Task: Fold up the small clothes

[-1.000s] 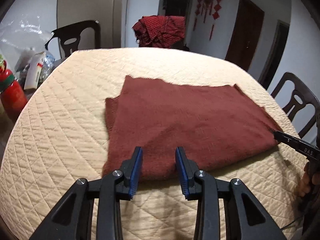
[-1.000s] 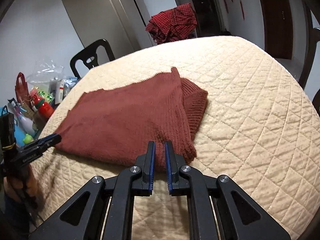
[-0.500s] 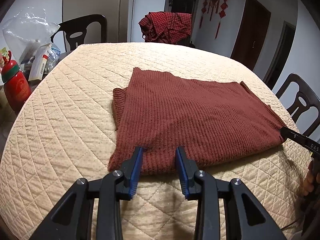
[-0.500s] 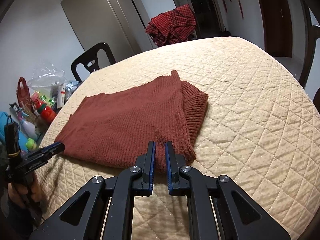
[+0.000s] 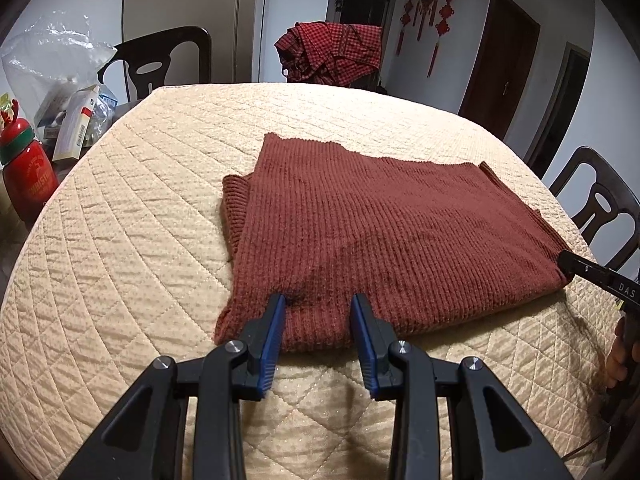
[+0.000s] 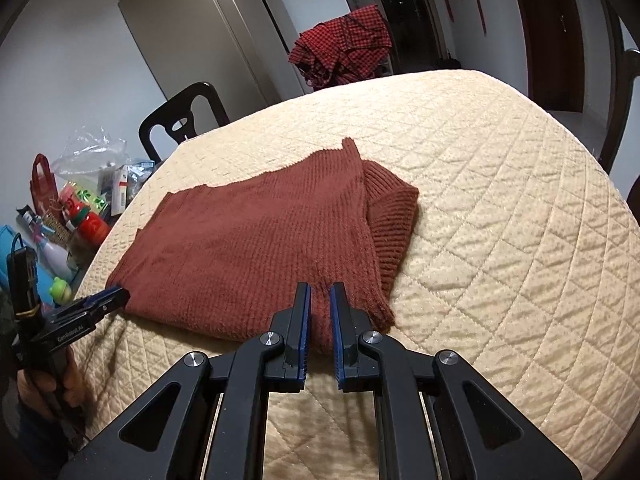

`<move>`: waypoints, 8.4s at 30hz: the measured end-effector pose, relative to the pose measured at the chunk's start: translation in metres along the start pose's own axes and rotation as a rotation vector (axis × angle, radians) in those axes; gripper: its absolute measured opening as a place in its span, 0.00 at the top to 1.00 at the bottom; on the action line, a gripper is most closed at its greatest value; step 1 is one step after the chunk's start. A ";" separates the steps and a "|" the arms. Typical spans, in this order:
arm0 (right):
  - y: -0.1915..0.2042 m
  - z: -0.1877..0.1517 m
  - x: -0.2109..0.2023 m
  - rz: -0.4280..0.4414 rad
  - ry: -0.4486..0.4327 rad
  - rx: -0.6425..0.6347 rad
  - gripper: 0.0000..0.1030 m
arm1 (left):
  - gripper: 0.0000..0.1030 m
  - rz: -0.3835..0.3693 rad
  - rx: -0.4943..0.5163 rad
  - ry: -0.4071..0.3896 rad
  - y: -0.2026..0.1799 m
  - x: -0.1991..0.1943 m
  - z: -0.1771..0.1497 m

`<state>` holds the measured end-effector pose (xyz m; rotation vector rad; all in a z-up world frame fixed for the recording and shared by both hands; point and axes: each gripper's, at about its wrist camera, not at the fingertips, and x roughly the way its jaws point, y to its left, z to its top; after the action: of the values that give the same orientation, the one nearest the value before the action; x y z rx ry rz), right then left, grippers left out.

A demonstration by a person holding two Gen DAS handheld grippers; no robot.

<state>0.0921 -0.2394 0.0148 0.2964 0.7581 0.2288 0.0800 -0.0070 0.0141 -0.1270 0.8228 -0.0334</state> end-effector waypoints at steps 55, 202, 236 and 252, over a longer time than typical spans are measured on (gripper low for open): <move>0.111 0.036 0.087 0.109 0.115 -0.242 0.83 | 0.59 -0.309 -0.322 0.097 0.071 0.039 0.027; -0.025 0.053 0.015 0.053 -0.063 0.087 0.93 | 0.51 -0.371 0.201 -0.021 -0.114 0.049 0.093; 0.009 -0.011 -0.004 -0.080 0.014 -0.109 0.93 | 0.61 -0.305 0.321 -0.010 -0.133 0.023 0.023; 0.008 -0.003 -0.011 -0.099 -0.011 -0.049 0.92 | 0.59 -0.265 0.262 0.018 -0.134 0.023 0.029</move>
<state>0.0808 -0.2349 0.0224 0.2131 0.7532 0.1523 0.1193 -0.1386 0.0337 0.0121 0.8077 -0.3912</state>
